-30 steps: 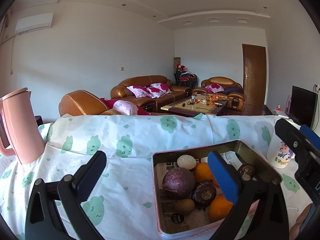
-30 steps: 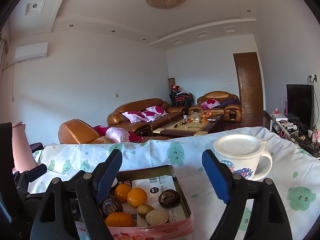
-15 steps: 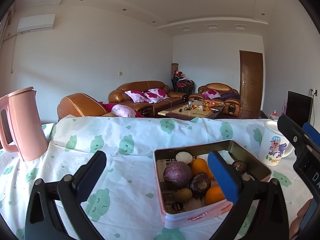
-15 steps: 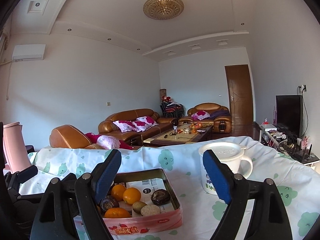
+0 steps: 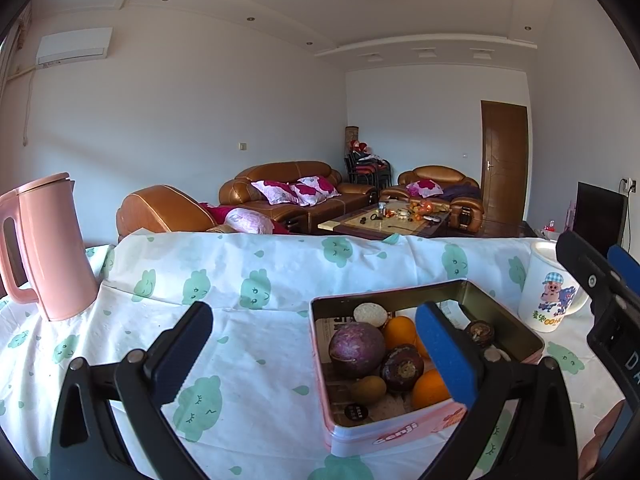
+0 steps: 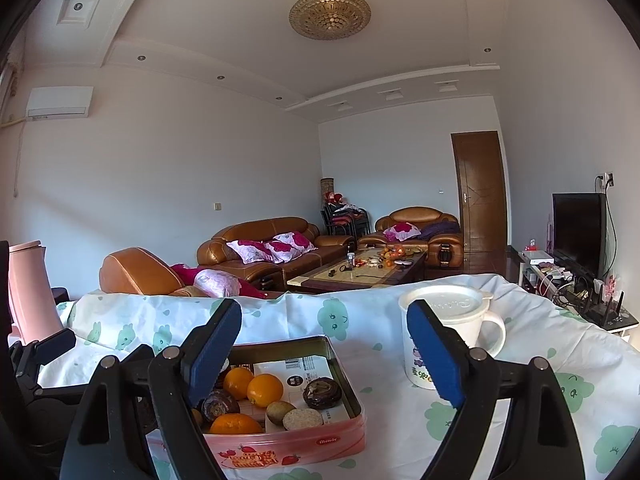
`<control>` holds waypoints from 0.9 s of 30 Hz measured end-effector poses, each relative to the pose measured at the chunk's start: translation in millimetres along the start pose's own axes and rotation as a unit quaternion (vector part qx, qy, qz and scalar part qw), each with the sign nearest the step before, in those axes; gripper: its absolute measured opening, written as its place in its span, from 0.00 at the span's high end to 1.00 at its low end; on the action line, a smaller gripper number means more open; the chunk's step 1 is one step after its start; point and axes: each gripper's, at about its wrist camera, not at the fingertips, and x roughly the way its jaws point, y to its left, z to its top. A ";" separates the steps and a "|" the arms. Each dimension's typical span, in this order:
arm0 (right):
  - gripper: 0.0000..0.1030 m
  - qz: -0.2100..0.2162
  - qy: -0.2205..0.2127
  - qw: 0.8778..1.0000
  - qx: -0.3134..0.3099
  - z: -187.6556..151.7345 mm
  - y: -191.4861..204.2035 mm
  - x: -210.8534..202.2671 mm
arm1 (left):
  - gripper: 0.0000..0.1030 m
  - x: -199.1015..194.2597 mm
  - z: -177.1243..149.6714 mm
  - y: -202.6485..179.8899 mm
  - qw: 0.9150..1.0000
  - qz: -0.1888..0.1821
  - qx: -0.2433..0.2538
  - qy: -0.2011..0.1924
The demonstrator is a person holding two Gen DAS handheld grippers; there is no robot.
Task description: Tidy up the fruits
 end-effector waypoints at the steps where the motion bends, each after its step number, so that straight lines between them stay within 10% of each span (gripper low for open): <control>1: 0.16 0.000 0.000 1.000 0.000 -0.1 0.0 -0.4 | 0.00 0.0 0.0 0.0 1.000 0.000 0.000 0.000; 27: 0.16 -0.005 0.000 1.000 0.002 0.7 -0.7 -1.2 | 0.00 -1.2 1.1 2.2 1.000 0.004 0.010 0.003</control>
